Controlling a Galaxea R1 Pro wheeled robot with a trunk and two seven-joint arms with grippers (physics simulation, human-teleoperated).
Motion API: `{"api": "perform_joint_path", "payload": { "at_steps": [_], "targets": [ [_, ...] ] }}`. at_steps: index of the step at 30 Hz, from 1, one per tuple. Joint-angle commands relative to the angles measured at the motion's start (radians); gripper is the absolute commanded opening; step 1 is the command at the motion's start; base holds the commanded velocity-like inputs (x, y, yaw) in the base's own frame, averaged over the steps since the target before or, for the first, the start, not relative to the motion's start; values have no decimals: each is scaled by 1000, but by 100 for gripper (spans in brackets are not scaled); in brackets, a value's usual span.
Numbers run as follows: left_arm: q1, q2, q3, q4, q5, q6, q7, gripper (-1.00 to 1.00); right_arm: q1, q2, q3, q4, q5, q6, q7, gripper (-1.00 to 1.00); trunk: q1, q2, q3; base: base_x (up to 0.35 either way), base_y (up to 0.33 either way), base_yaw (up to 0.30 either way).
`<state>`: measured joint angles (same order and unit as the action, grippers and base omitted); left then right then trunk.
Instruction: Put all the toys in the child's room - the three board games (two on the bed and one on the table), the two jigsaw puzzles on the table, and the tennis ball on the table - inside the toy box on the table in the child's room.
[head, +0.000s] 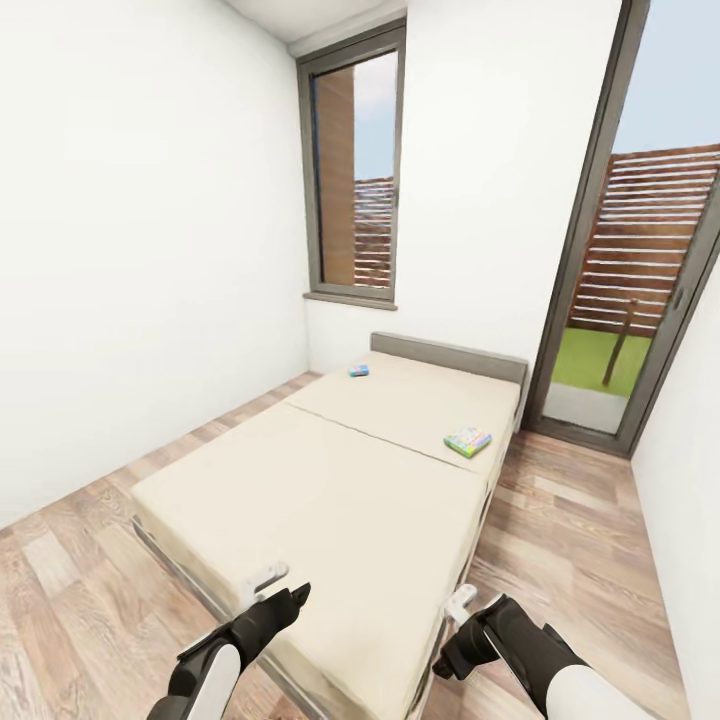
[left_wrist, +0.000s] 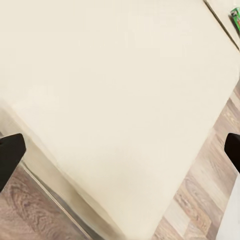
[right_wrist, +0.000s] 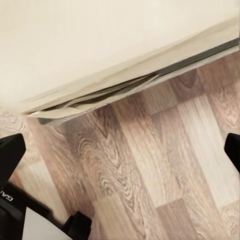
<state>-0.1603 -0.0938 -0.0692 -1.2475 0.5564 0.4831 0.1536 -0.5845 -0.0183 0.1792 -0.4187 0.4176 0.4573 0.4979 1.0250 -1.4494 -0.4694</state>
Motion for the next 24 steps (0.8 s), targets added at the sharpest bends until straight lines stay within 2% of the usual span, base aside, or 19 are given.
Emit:
{"api": "perform_joint_path", "payload": {
  "at_steps": [1,24],
  "targets": [
    [-1,0,-1,-1,10,3,9,100,0,-1,2,-3,10,3,7,100,0,-1,-1,0,0,298],
    [-1,-2,0,3,9,4,11,100,-1,0,2,-6,10,4,6,100,0,-1,-1,0,0,298]
  ]
}}
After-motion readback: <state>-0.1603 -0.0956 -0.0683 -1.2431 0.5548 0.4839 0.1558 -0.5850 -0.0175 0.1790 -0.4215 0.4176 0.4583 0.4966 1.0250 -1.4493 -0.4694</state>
